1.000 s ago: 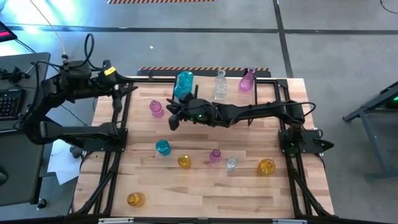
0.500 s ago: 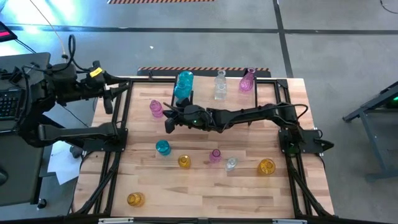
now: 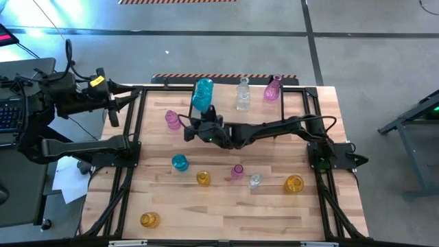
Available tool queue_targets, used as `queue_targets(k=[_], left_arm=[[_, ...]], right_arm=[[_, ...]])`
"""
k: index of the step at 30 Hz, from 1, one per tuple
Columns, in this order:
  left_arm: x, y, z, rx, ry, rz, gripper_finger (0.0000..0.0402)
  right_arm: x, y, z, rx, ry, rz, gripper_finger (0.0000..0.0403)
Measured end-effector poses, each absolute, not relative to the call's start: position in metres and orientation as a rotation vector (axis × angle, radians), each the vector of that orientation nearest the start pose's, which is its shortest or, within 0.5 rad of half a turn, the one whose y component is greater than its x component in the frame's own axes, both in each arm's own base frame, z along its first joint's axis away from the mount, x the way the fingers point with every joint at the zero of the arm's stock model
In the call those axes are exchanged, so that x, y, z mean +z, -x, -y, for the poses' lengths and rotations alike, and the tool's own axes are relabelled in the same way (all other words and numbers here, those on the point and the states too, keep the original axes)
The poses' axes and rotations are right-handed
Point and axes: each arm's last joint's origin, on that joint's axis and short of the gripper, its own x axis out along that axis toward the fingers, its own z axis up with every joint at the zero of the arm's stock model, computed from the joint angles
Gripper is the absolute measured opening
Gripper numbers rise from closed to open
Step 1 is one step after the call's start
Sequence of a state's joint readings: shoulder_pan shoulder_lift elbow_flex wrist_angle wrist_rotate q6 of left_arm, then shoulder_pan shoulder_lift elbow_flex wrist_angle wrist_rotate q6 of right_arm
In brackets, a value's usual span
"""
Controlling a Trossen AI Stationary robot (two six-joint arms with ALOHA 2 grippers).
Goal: Sort vases onto shelf
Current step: Put the right blue vase on the shelf aligned with the other blue vase
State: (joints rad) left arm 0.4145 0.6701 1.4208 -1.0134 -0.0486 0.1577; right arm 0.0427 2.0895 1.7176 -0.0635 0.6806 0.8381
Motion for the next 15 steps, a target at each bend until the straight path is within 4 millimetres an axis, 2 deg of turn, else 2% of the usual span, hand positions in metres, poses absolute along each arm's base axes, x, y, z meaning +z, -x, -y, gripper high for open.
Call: queue_targets(k=[7, 15], left_arm=[[0.4534, -0.0404, -0.0189, 0.428, -0.087, -0.291, 0.0117], [0.4534, -0.0405, -0.0189, 0.428, -0.087, -0.290, 0.0117]], right_arm=[[0.2587, -0.4801, 0.0024, -0.841, -0.634, -0.116, 0.0000], [0.2577, -0.4793, 0.0074, -0.863, -0.634, -0.118, 0.0000]])
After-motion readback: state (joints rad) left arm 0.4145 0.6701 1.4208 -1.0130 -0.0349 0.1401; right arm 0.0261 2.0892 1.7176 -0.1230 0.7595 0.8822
